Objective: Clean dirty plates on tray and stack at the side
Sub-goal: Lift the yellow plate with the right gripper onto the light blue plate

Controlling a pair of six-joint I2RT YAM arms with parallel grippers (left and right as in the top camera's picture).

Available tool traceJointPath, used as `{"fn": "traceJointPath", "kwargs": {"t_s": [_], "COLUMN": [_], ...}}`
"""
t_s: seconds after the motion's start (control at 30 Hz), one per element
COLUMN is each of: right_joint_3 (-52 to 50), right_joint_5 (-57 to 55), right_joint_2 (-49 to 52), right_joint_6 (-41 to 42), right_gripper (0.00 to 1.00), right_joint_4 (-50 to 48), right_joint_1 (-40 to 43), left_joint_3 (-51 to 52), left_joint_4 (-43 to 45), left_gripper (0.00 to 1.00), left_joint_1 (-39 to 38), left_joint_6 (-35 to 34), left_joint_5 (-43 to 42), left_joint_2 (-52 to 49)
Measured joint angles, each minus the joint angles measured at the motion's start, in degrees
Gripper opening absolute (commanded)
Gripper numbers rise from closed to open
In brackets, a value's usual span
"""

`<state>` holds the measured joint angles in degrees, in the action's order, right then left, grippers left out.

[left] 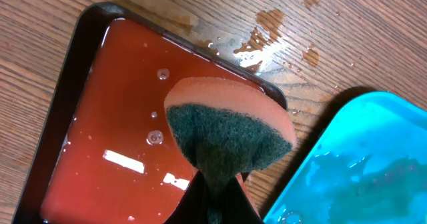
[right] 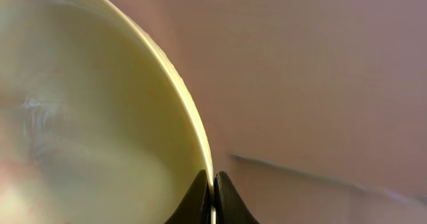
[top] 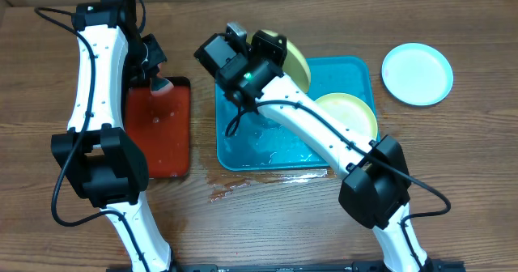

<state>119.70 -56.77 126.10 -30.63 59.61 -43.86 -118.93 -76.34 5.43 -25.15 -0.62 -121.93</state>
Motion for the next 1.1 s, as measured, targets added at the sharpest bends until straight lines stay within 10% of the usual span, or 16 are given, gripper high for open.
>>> {"fn": "traceJointPath", "kwargs": {"t_s": [0.6,1.1], "right_joint_3": [-1.90,-25.16], "right_joint_5": [64.76,75.49], "right_joint_2": [-4.28,-4.28], "right_joint_6": [18.84,34.16], "right_gripper": [0.04,0.04], "right_joint_4": [4.87,-16.11], "right_joint_1": [49.33,73.40], "left_joint_3": [0.00,0.00], "left_joint_4": [0.02,0.48], "left_gripper": [0.04,0.04], "left_joint_1": [0.00,-0.09], "left_joint_6": [0.00,0.00], "left_joint_5": [0.02,0.02], "left_joint_2": [-0.02,-0.02]}}
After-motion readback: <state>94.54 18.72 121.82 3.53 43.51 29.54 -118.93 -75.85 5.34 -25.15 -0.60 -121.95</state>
